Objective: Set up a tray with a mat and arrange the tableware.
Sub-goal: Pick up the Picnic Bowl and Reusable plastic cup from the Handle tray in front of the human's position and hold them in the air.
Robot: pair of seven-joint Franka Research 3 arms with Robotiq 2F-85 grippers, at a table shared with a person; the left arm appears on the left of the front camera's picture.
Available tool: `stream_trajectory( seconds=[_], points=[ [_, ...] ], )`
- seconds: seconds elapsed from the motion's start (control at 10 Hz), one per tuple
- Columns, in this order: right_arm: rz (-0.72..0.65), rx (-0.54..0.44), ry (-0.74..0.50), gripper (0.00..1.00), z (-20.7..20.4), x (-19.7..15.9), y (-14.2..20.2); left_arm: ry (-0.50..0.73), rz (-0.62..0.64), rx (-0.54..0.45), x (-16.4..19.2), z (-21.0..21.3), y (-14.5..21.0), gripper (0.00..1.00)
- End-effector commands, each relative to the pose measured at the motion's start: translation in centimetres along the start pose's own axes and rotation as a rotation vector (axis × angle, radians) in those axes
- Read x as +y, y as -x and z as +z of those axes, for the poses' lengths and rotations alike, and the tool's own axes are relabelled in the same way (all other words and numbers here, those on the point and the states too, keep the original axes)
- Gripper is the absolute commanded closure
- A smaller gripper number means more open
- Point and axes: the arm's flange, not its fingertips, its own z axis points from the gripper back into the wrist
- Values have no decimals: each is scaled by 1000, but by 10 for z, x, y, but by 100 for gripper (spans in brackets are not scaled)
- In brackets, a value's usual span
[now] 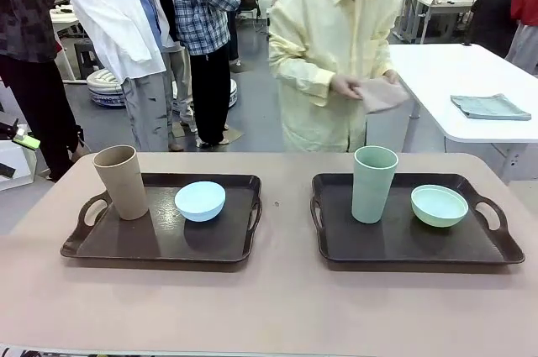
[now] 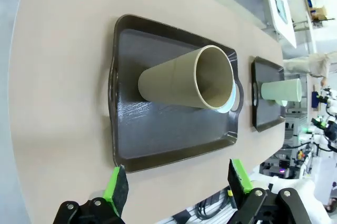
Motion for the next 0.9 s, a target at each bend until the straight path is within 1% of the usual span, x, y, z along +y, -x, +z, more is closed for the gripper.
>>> stream_trajectory(
  seconds=[0.0,0.1,0.8],
  points=[
    [55,2,12,0,-12,8,-1,-6,-66,-11,-19,4,1,0],
    [0,0,0,0,0,0,0,0,0,0,0,0,0,0],
    [0,0,0,0,0,0,0,0,0,0,0,0,0,0]
  ],
)
